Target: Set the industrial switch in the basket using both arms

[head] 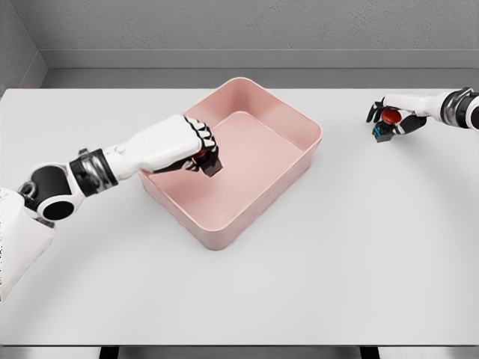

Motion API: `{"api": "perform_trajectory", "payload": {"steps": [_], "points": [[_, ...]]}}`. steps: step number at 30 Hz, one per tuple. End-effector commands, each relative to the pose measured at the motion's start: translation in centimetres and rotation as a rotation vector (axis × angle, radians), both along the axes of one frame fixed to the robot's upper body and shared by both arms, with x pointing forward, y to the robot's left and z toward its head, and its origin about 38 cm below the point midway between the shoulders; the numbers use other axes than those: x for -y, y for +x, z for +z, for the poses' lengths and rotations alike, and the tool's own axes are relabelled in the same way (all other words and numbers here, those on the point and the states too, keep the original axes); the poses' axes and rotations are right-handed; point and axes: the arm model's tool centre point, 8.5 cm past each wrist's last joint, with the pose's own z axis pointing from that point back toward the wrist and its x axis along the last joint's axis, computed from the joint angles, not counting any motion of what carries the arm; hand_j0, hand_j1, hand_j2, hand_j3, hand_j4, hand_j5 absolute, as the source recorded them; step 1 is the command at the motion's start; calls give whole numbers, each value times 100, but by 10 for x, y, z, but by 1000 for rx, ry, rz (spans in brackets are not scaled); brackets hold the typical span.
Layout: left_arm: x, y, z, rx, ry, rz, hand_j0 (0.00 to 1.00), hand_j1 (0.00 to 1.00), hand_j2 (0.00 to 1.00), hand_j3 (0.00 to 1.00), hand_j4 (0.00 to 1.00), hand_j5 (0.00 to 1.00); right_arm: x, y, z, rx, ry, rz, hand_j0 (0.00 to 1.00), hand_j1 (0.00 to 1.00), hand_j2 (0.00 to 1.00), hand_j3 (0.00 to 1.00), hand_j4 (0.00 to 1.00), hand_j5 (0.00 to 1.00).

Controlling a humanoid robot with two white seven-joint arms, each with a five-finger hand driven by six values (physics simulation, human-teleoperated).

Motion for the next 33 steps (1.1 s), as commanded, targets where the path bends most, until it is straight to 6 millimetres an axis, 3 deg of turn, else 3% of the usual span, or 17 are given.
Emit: {"api": "perform_trajectory", "payload": {"steps": [1, 8, 9, 11, 12, 26, 28, 30, 31, 33], "points": [[0, 2, -12, -27, 20, 10, 32, 32, 32, 32, 32, 32, 0, 0, 1, 1, 4, -2, 53, 53, 53, 53, 53, 53], [4, 2, -12, -27, 12, 5, 34, 34, 34, 34, 34, 34, -5, 2, 7, 10, -1, 26, 51, 51, 51, 51, 51, 51], [4, 2, -12, -27, 9, 5, 42, 42, 42, 42, 42, 42, -7, 2, 9, 15, 1, 43, 51, 51, 51, 51, 51, 51], [4, 2, -10, -21, -7, 3, 70, 70, 70, 70, 70, 70, -8, 2, 13, 21, 1, 64, 51, 51, 51, 51, 51, 51], [5, 1, -10, -23, -10, 2, 72, 72, 72, 72, 72, 72, -11, 2, 15, 26, 2, 79, 51, 51, 51, 51, 51, 51], [4, 1, -9, -18, -13, 2, 79, 79, 79, 79, 79, 79, -25, 3, 41, 50, -13, 209, 48, 48, 48, 48, 48, 48], [2, 2, -6, -13, -15, 4, 84, 84, 84, 84, 84, 84, -24, 3, 45, 55, -17, 223, 48, 48, 48, 48, 48, 48], [4, 0, 3, 3, -27, -9, 91, 91, 91, 91, 91, 91, -24, 4, 50, 63, -19, 226, 48, 48, 48, 48, 48, 48], [0, 1, 11, 9, -43, -14, 100, 100, 100, 100, 100, 100, -26, 4, 52, 70, -19, 242, 48, 48, 48, 48, 48, 48], [-28, -8, 43, 38, -41, -30, 100, 100, 100, 100, 100, 100, -27, 4, 56, 80, -18, 262, 48, 48, 48, 48, 48, 48]]}}
